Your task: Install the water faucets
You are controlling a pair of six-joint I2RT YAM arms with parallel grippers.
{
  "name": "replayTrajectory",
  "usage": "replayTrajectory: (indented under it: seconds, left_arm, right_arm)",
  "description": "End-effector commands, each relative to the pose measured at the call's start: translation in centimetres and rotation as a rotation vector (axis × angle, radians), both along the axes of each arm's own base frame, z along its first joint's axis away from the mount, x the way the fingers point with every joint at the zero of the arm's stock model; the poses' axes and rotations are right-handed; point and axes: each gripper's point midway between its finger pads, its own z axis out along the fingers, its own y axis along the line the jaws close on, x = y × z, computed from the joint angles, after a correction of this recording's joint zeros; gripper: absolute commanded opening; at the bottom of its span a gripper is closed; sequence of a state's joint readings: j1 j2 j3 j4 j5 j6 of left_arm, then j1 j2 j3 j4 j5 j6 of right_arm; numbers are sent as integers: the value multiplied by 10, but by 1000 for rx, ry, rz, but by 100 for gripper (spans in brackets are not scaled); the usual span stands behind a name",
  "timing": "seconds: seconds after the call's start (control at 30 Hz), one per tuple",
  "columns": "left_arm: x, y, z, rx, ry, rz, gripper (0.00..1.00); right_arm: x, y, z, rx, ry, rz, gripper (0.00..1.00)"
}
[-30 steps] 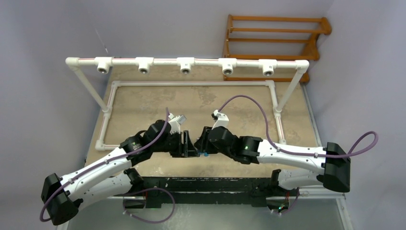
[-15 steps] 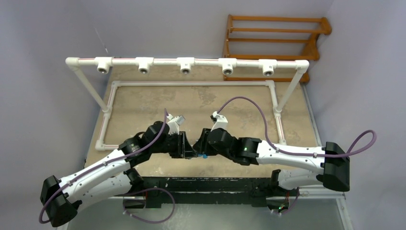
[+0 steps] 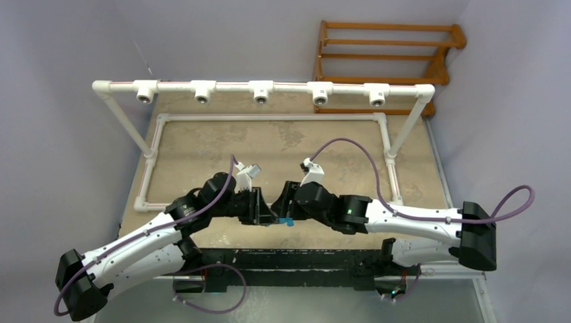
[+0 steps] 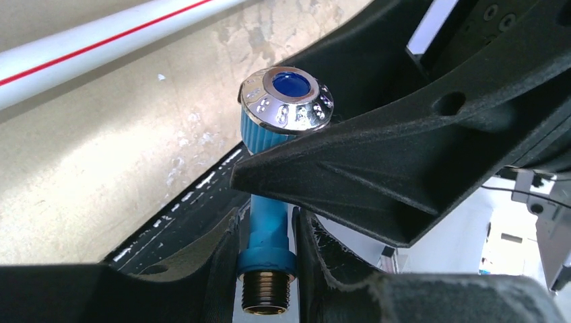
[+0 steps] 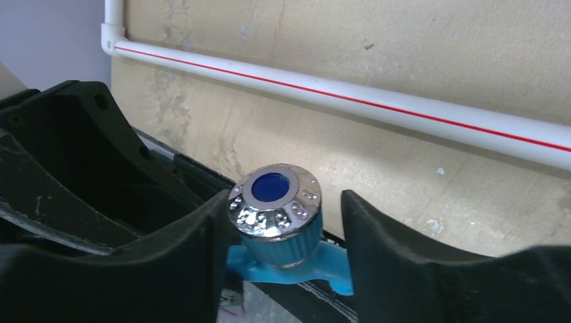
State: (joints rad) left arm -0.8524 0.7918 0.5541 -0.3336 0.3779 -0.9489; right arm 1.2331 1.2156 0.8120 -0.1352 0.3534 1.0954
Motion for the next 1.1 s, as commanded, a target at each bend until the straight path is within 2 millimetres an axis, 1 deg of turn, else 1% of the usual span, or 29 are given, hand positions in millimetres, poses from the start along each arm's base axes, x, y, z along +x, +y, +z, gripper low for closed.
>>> replayTrajectory:
  seconds: [0.0,0.1,0.13,0.2,0.3,0.37,0.43,0.53,0.6,0.7,0.83,0.93,1.07]
  left_arm:
    - [-5,-10,24,-107,-69,-75,0]
    - [-8,-11,26,-120,-64,-86,0]
    - [-9,-11,26,-124,-62,-87,0]
    - [-10,-11,28,-143,-67,-88,0]
    - [-11,-12,31,-170,-70,-93,0]
    - [-13,-15,37,-207,-81,-106,0]
    - [-16,-18,44,-253,-99,-132,0]
    - [-21,-21,64,-342,-152,-176,0]
    - [-25,-22,76,-388,-179,-212,0]
    - [-30,-21,92,-461,-211,-259,0]
    - [-34,-13,113,-583,-239,-334,0]
    - [-36,-6,121,-631,-232,-369,0]
    - [-42,-3,129,-653,-242,-411,0]
  right_arm:
    - [-2,-12,10,40,3,-40,67]
    - [-6,-22,17,58,-2,-31,75]
    - [-7,-25,21,70,-9,-30,76]
    - [-12,-32,35,110,-30,-6,78]
    - [-23,-42,55,181,-68,60,79]
    - [-34,-50,69,241,-100,115,80]
    - [-44,-56,85,297,-140,178,81]
    - [-60,-63,106,363,-196,279,81]
    - [-66,-67,116,384,-225,315,80]
    - [-73,-70,126,399,-260,362,78]
    - [-82,-68,137,421,-285,432,75]
    - [-85,-67,149,447,-314,455,73]
    - [-94,-61,163,504,-347,520,72]
